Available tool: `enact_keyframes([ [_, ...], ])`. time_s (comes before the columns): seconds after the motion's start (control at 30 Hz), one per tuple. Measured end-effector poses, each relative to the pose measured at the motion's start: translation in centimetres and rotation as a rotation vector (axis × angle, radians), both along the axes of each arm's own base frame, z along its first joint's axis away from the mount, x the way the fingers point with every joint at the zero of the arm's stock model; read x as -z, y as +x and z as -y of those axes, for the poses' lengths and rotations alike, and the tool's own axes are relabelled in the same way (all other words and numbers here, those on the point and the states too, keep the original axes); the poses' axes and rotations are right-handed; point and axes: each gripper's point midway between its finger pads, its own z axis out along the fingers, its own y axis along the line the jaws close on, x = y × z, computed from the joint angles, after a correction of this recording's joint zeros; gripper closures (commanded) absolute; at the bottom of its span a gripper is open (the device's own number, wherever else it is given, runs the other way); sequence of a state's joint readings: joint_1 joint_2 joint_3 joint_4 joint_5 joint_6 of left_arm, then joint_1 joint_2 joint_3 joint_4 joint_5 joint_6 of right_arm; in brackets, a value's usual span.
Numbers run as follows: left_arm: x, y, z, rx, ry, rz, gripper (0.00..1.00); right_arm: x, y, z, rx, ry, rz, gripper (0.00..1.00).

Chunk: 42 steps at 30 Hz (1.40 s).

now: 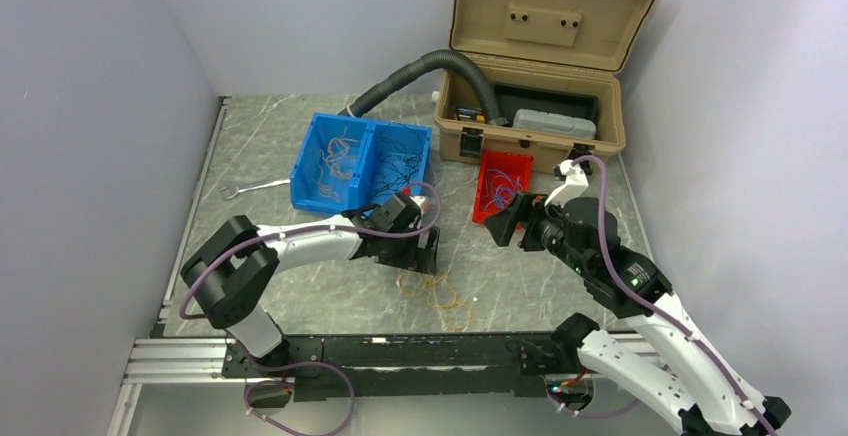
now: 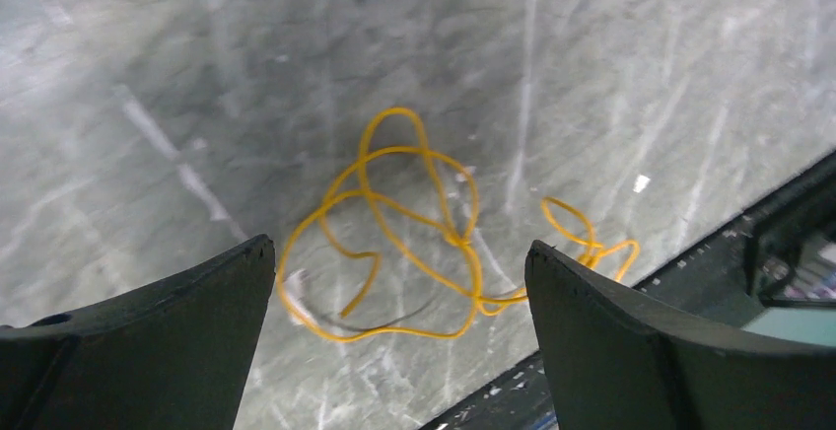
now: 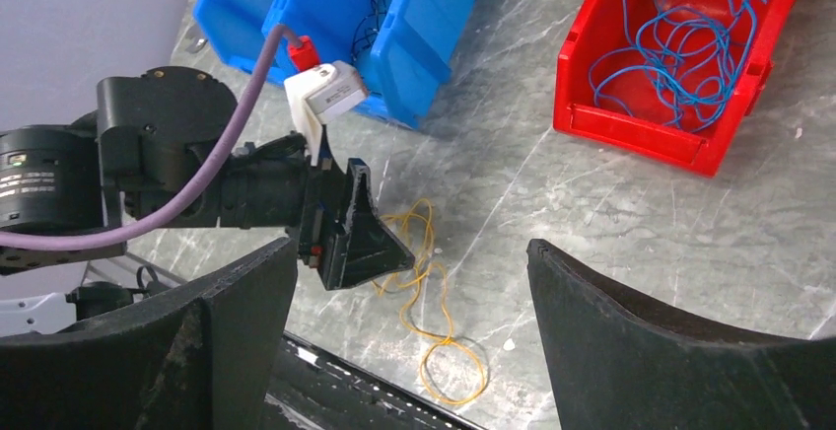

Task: Untangle the cables

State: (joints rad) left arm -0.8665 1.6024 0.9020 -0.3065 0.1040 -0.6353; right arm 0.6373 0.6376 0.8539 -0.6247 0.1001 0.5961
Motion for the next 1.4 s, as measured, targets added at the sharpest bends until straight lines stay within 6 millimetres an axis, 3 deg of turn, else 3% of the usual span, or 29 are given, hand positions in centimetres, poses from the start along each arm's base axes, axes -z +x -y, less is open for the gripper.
enact_keyframes([
  [0.2, -0.3, -1.2, 3.2, 0.132, -0.119, -0.054, 0.01, 0.1, -0.1, 0.1, 0.0, -0.001, -0.001, 0.13],
  [0.43, -0.4, -2.8, 5.3, 0.26, -0.136, -0.071, 0.01, 0.7, 0.2, -0.1, -0.001, -0.015, -0.021, 0.13],
  [0.83, 0.5, -4.0, 7.3, 0.345, 0.088, 0.036, 0.02, 1.1, 0.1, -0.1, -0.003, -0.019, -0.028, 0.13],
  [0.93, 1.0, -3.7, 7.2, 0.339, 0.158, 0.073, 0.16, 1.1, 0.1, -0.1, -0.003, -0.019, -0.028, 0.14],
  [1.07, 1.4, -3.3, 6.6, 0.323, 0.216, 0.104, 0.47, 1.1, 0.1, -0.1, -0.003, -0.02, -0.028, 0.14],
  [1.2, 1.8, -2.9, 6.0, 0.313, 0.238, 0.117, 0.59, 1.3, 0.2, -0.1, 0.0, -0.026, -0.033, 0.15],
  [1.4, 1.9, -2.9, 6.6, 0.303, 0.202, 0.115, 0.89, 0.7, 0.5, 0.8, 0.053, -0.021, -0.006, 0.18],
])
